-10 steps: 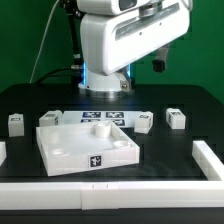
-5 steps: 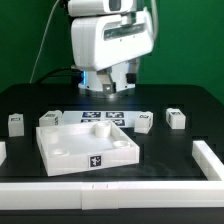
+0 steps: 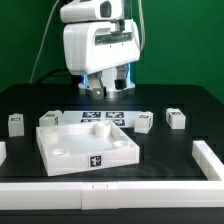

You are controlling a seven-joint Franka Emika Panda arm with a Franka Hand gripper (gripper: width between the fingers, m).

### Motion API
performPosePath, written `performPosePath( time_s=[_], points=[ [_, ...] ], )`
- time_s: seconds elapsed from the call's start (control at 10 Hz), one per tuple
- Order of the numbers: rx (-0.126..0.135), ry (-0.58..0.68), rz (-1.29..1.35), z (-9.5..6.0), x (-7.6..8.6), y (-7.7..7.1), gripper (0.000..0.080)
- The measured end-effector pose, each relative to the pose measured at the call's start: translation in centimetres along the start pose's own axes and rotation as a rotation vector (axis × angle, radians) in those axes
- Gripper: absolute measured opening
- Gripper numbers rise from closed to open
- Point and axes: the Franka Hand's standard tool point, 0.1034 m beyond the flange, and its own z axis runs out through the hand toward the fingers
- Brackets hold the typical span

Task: Assemble one leg

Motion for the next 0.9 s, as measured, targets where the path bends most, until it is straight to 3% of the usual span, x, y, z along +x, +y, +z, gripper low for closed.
performPosePath(
  time_s=[0.1, 0.2, 0.3, 0.5, 0.6, 0.7, 0.9],
  points=[
    [-0.001, 0.0, -0.002, 0.0, -0.1, 0.0, 0.0649],
    [-0.052, 0.008, -0.173, 0.4, -1.1, 0.1, 0.0649],
    [-0.104, -0.005, -0.328, 1.1, -2.7, -0.9, 0.0649],
    [-0.114, -0.043, -0.49, 2.2, -3.1, -2.4, 0.0649],
    [-0.106, -0.065, -0.549, 2.6, -3.3, -2.8, 0.0649],
    [-0.097, -0.077, -0.557, 2.9, -4.5, -2.6, 0.0649],
    [-0.097, -0.076, -0.54, 2.9, -4.5, -2.6, 0.0649]
  ],
)
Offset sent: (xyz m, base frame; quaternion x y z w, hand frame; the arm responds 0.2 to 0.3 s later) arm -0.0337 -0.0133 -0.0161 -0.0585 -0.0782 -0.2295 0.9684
